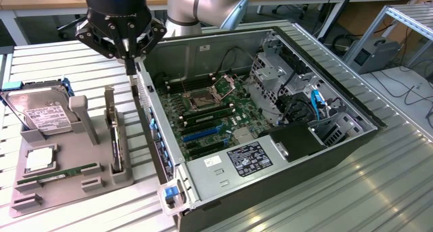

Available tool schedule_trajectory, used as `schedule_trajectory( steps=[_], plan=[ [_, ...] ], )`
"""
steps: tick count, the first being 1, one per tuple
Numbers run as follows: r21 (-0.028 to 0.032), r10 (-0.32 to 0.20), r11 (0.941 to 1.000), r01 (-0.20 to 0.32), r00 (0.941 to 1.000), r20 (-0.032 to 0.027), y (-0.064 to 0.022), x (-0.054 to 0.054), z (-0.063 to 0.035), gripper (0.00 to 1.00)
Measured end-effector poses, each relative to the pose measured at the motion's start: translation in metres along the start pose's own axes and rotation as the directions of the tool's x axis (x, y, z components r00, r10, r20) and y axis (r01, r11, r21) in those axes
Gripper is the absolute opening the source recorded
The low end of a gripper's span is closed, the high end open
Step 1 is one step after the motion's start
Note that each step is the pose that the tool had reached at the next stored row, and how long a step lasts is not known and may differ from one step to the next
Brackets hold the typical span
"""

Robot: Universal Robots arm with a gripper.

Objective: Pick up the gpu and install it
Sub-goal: 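Reach for the gpu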

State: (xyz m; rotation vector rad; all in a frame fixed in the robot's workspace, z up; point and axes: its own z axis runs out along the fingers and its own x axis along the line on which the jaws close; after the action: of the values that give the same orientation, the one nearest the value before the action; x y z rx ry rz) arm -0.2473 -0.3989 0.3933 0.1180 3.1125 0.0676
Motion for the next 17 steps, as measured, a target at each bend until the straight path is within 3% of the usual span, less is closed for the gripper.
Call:
schedule_trajectory(
  steps=[17],
  plan=[
    [0.0001,0.0,1.0,0.0,1.0,-0.0001,-0.0005,0.0069,-0.0002,0.11]
  ],
)
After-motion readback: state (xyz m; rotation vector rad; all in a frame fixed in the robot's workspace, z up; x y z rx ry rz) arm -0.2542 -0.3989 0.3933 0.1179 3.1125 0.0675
